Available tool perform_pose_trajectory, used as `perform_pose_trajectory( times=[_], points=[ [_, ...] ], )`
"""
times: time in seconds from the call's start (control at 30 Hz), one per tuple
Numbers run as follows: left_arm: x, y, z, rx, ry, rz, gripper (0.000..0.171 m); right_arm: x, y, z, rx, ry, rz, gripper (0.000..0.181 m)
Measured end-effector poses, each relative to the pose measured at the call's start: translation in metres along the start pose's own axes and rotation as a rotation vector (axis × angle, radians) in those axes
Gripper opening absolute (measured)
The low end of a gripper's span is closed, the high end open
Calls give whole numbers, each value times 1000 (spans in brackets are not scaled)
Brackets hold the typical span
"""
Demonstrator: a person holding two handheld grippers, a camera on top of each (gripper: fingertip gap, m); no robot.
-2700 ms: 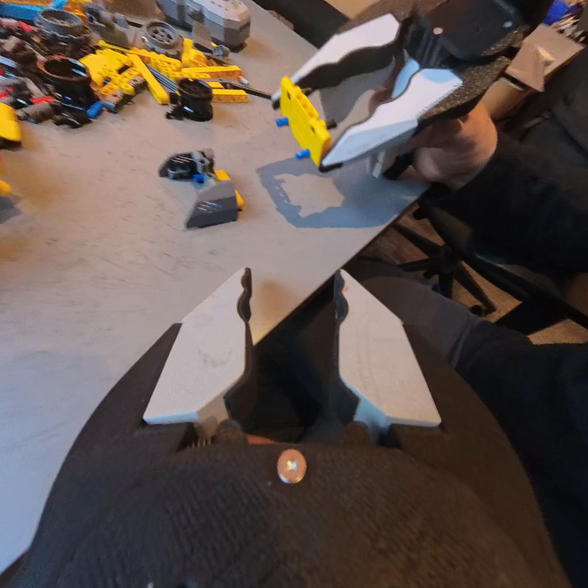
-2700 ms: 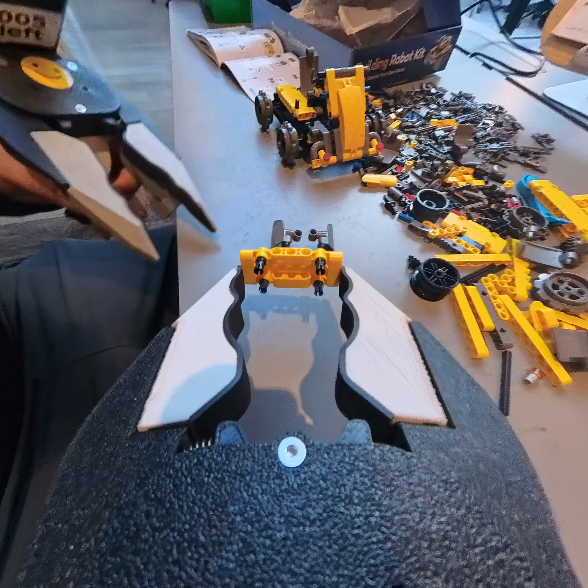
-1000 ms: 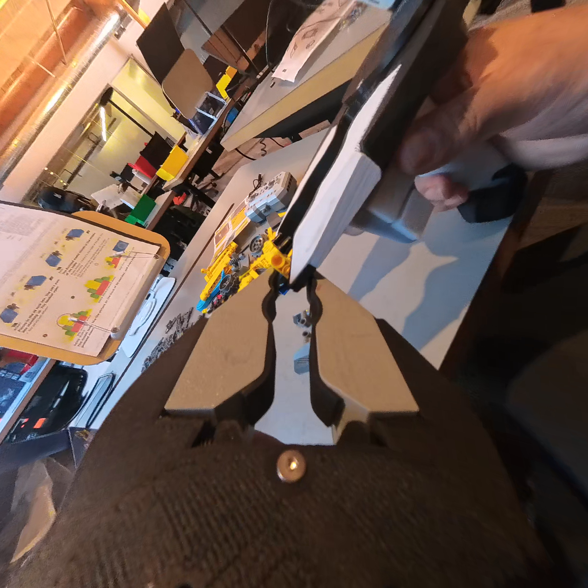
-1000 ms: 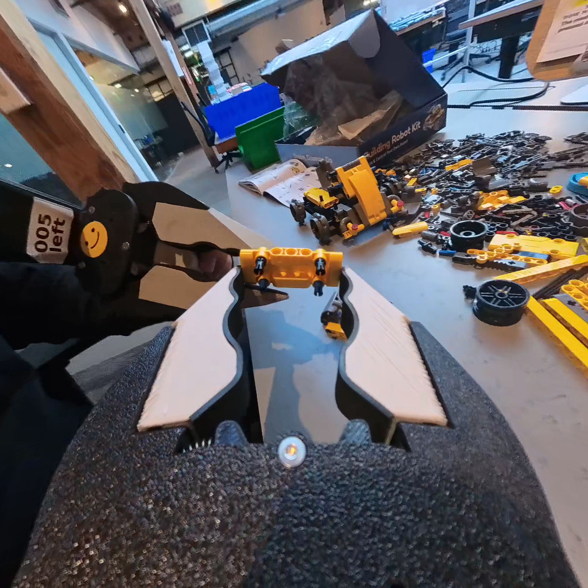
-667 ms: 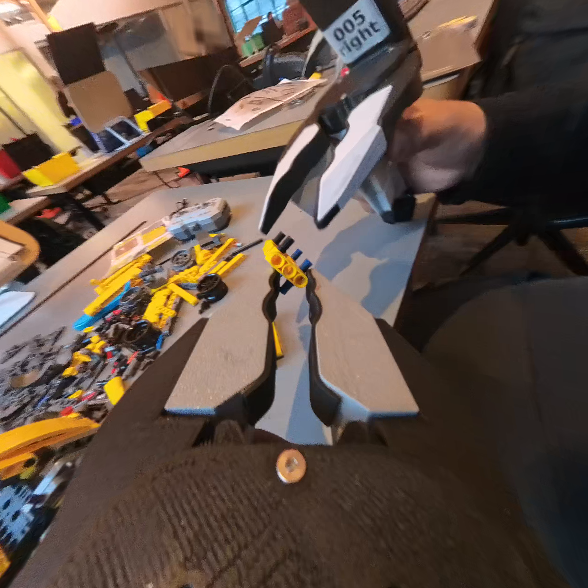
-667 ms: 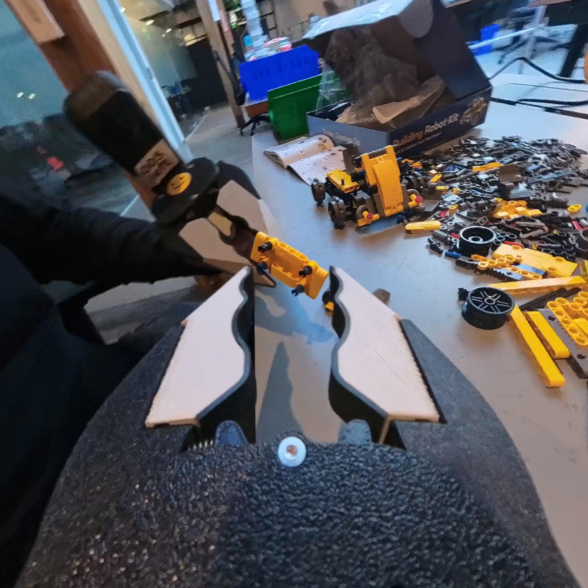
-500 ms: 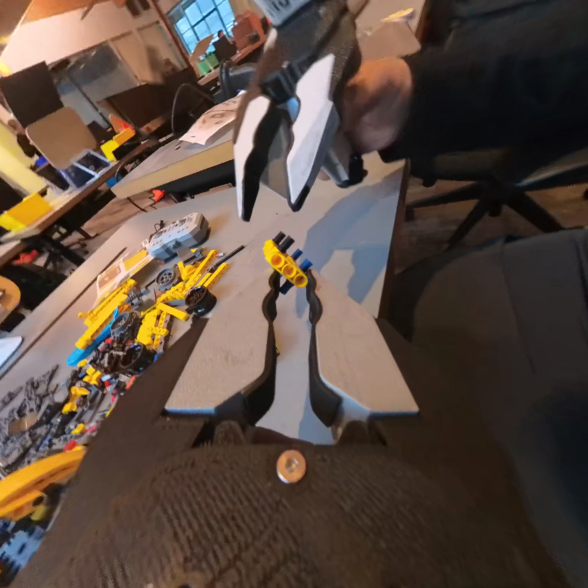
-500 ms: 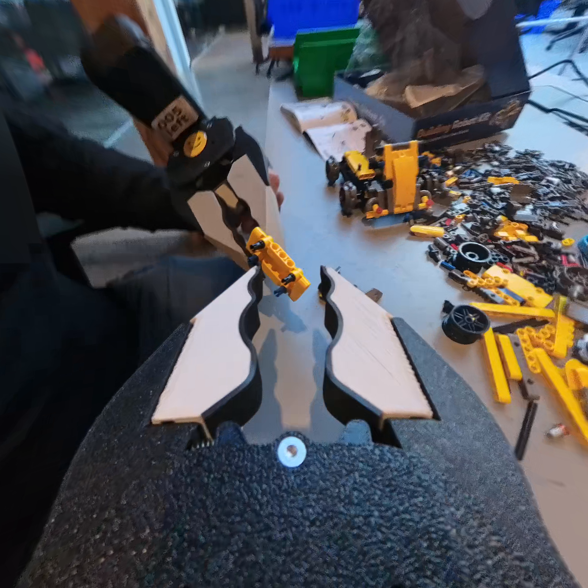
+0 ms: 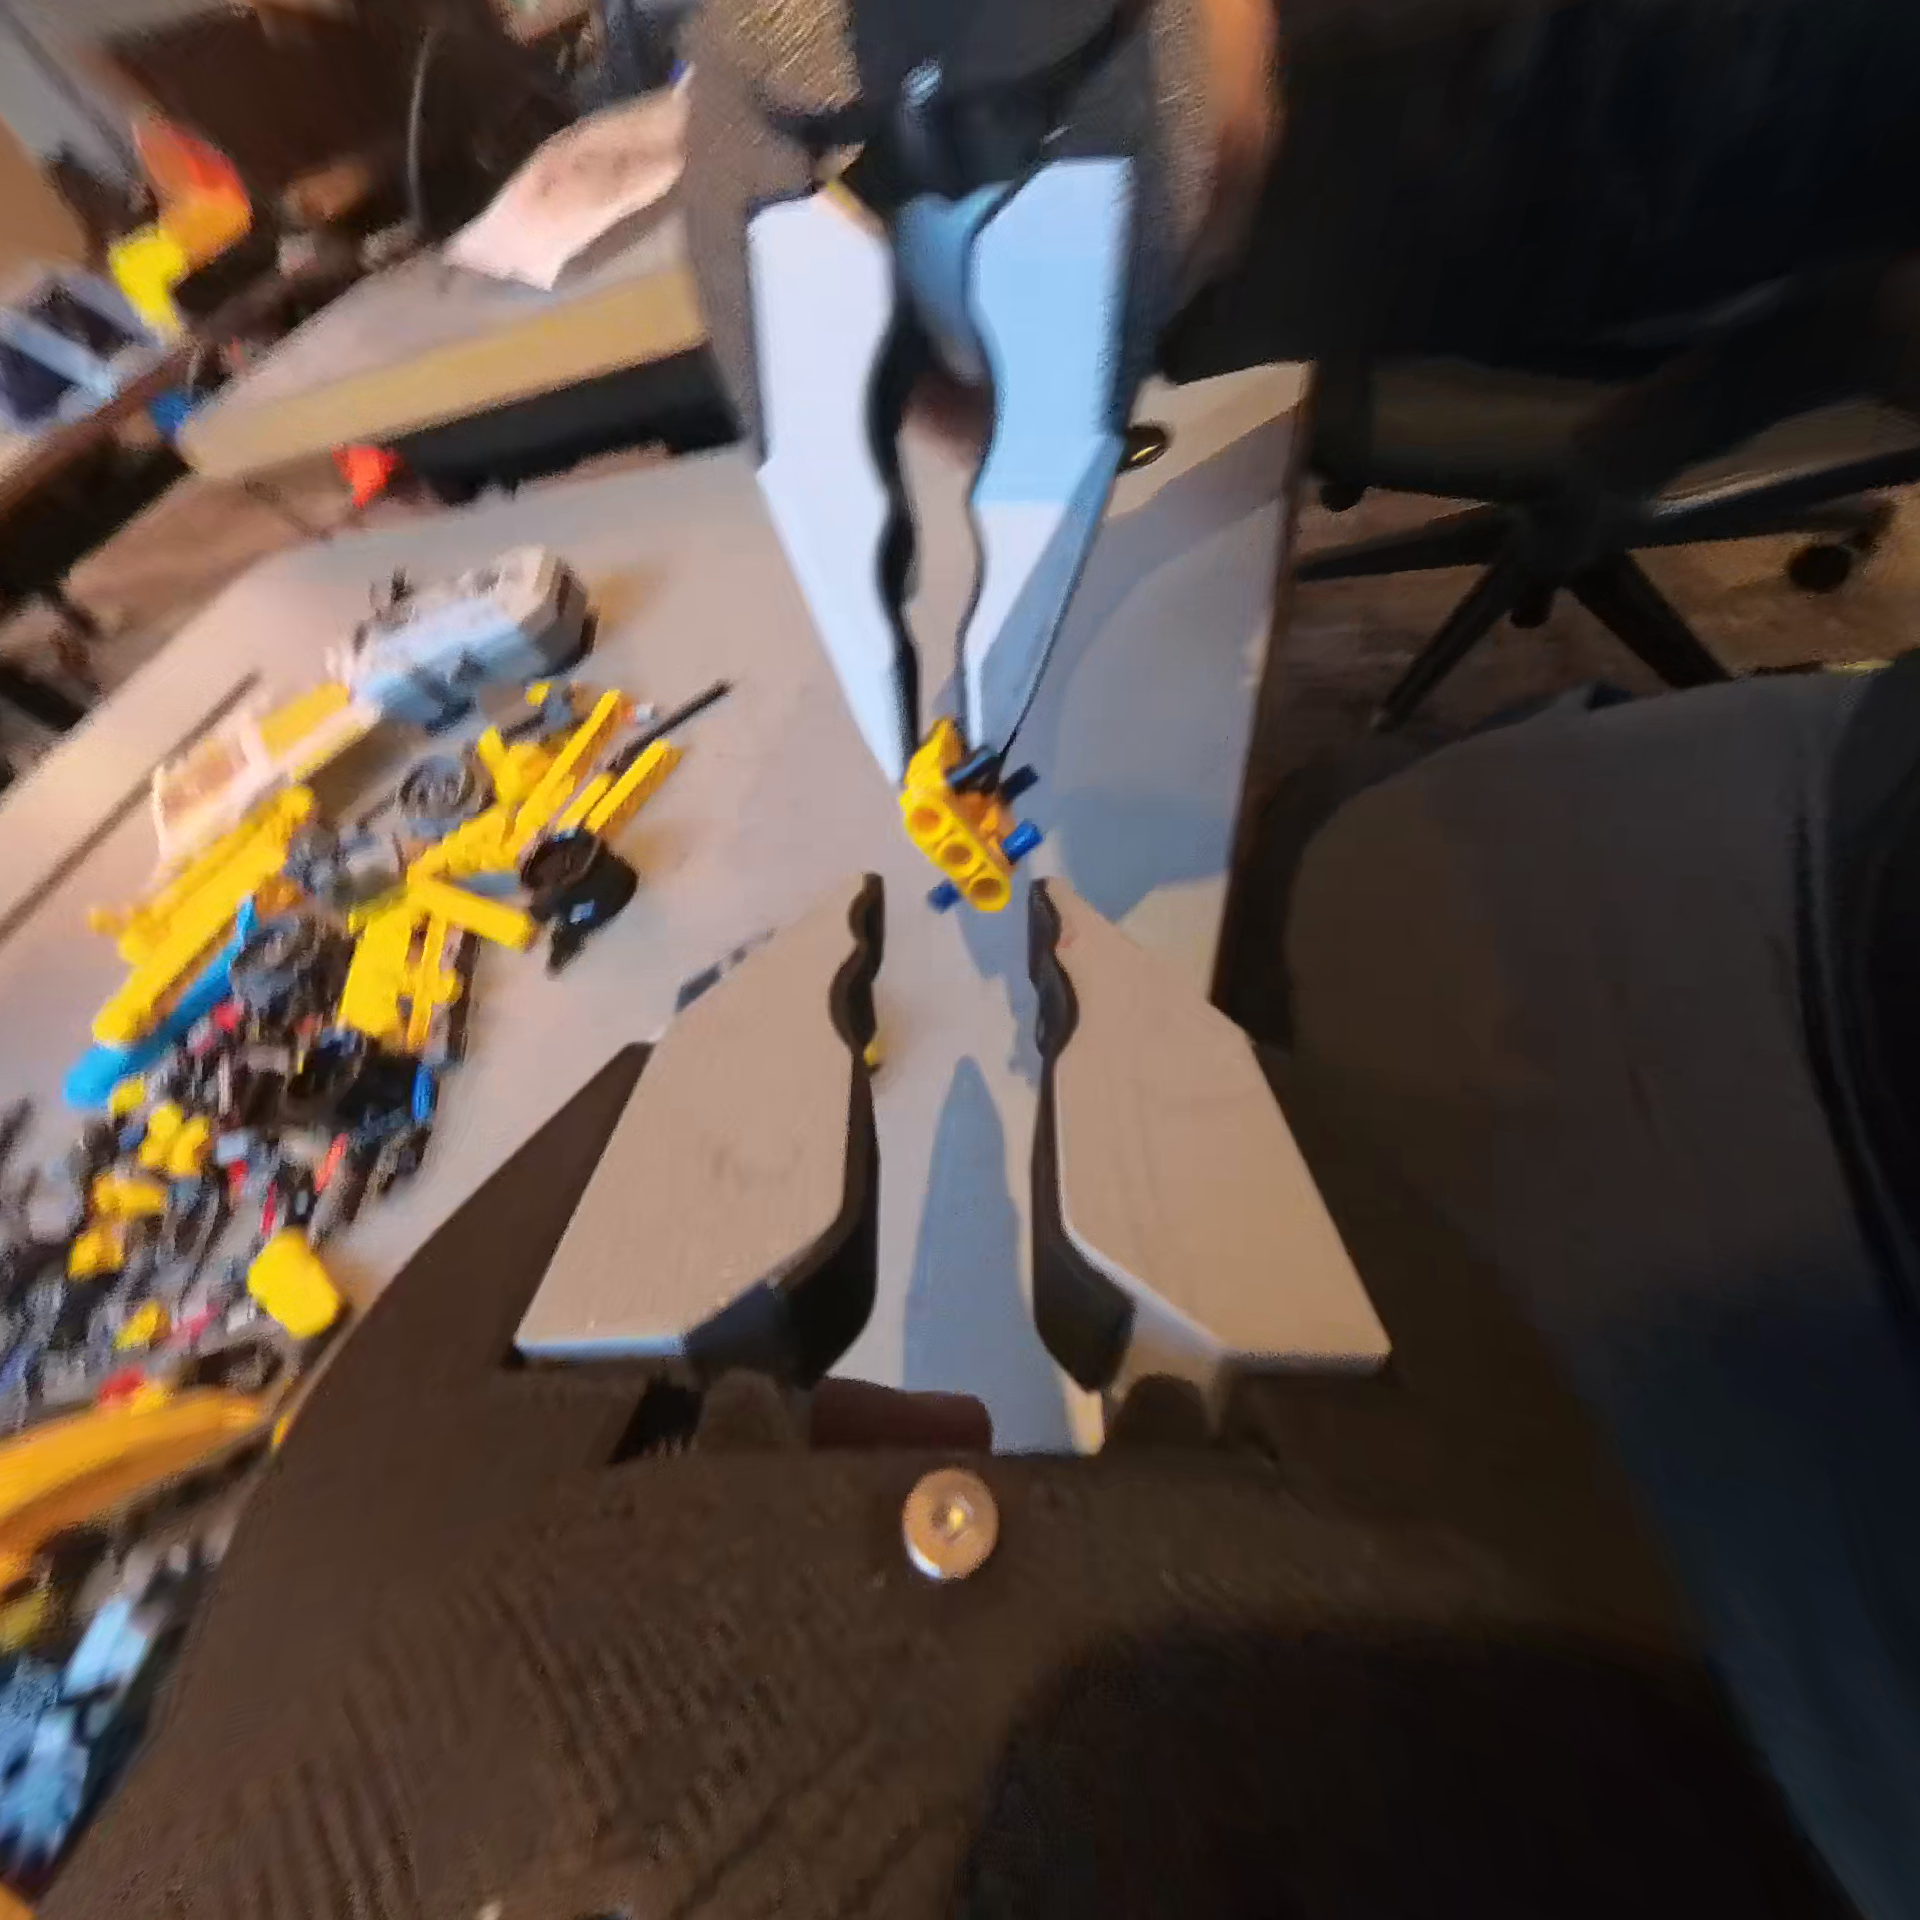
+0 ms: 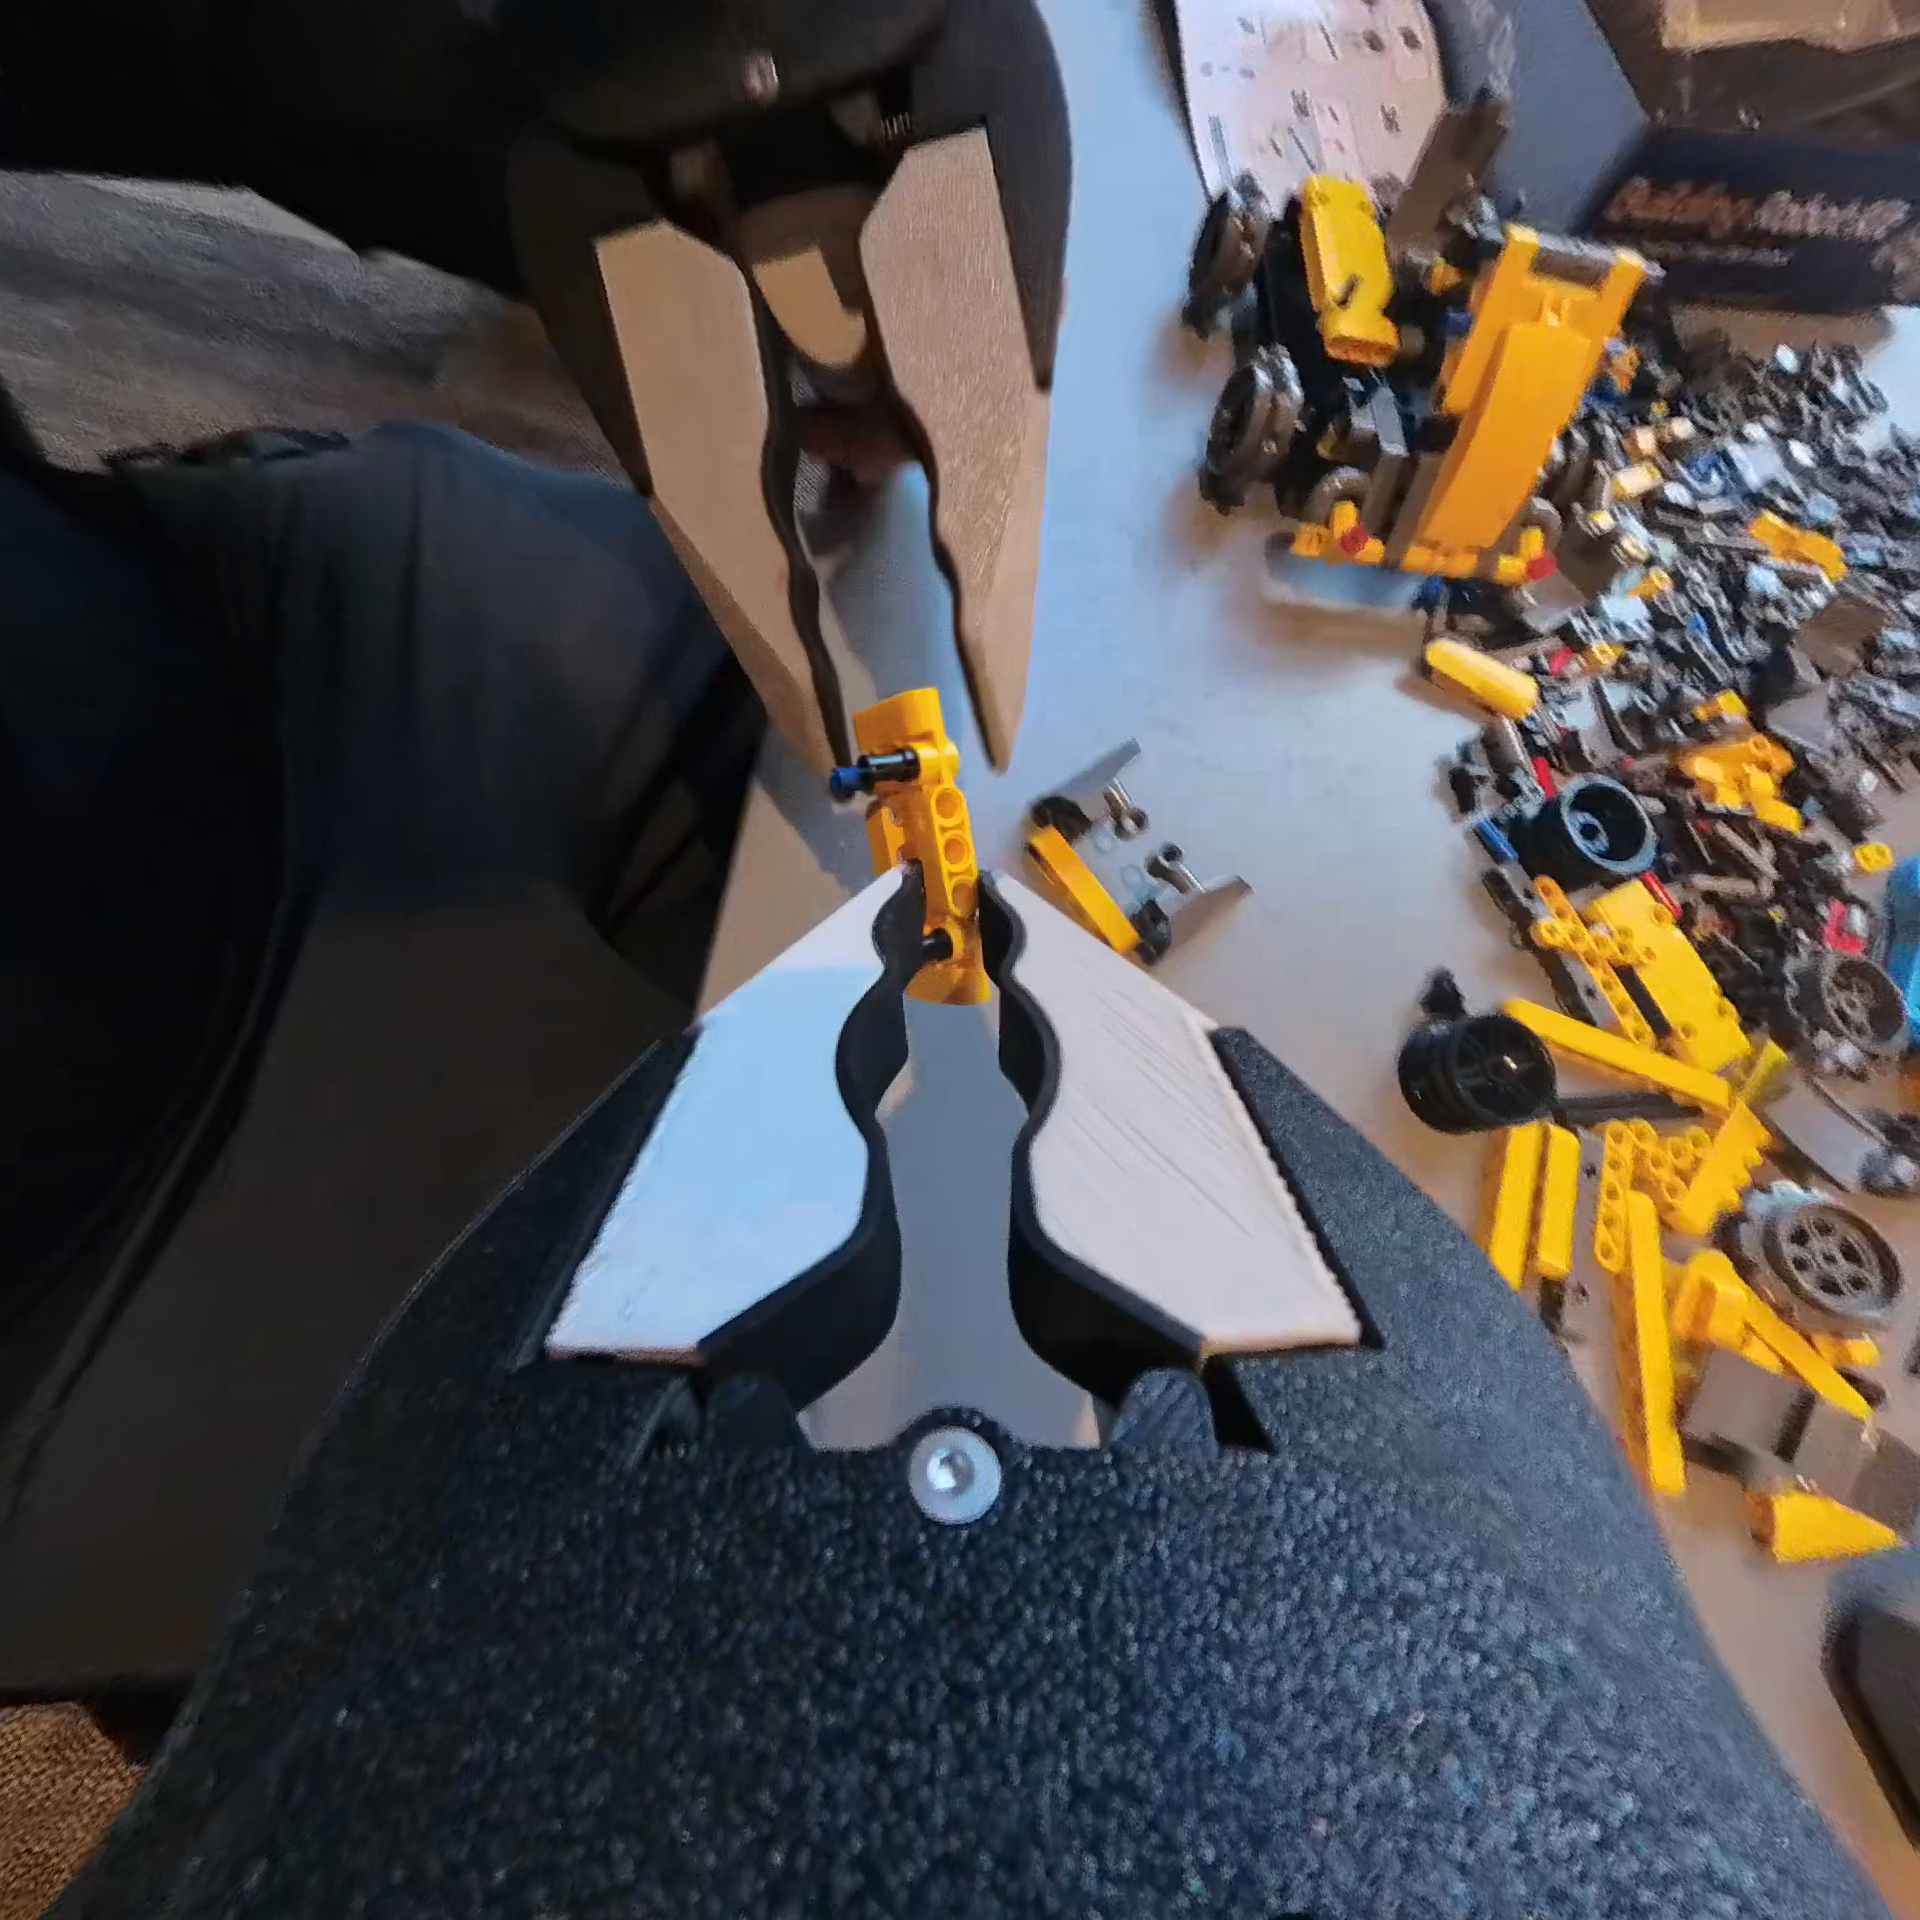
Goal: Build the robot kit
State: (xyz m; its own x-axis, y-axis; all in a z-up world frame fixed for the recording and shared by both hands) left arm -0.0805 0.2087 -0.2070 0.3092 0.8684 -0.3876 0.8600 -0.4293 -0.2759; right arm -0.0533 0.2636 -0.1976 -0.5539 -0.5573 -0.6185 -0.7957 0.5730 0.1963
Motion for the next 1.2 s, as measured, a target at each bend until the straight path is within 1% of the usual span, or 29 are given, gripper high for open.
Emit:
perform_pose_trajectory(
  times=[0.03,0.1,0.17,0.27,0.37,0.5,0.6,0.63,0.7,0.73,0.77,0.87,1.03,1.2],
  points=[
    [0,-11,8,-66,-60,-38,28,0,6,5,2,-30,29,10],
    [1,-26,27,-179,-180,-66,46,0,16,14,-23,-101,73,10],
    [2,-38,43,-248,-279,-105,46,3,21,14,-79,-139,95,10],
    [6,-51,60,-273,-397,-165,40,12,22,15,-170,-201,89,10],
    [11,-41,55,-283,-385,-71,41,19,29,21,-230,-264,100,10],
    [10,-51,51,-262,-352,-92,42,20,30,25,-232,-282,68,10],
    [16,-57,43,-286,-326,-47,44,17,33,25,-250,-296,86,10],
    [19,-59,43,-286,-341,-36,44,16,35,25,-257,-298,92,10],
    [26,-60,51,-282,-408,-12,44,15,35,26,-265,-304,93,10],
    [29,-57,53,-287,-422,19,39,15,35,27,-270,-307,95,10],
    [31,-54,51,-294,-409,39,34,14,34,28,-269,-309,96,10],
    [32,-52,50,-250,-402,63,33,13,28,33,-255,-294,94,10],
    [29,-31,45,-150,-347,232,33,10,11,28,-248,-288,73,10],
    [30,-22,42,-86,-315,272,33,9,0,21,-271,-310,97,10]
  ],
)
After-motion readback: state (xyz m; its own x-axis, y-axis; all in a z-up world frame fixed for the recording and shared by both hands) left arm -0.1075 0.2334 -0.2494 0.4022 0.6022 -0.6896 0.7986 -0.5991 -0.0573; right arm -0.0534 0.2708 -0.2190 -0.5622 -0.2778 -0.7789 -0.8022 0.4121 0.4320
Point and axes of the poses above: each gripper's, where its closed fingertips meet, x out along the fingers, z out of its underside, y = z × x across the jaws, the point moved 3 cm from there along -x, back along the fingers, and after that the axes turned 2 degrees about -x, right-handed, at the moved point
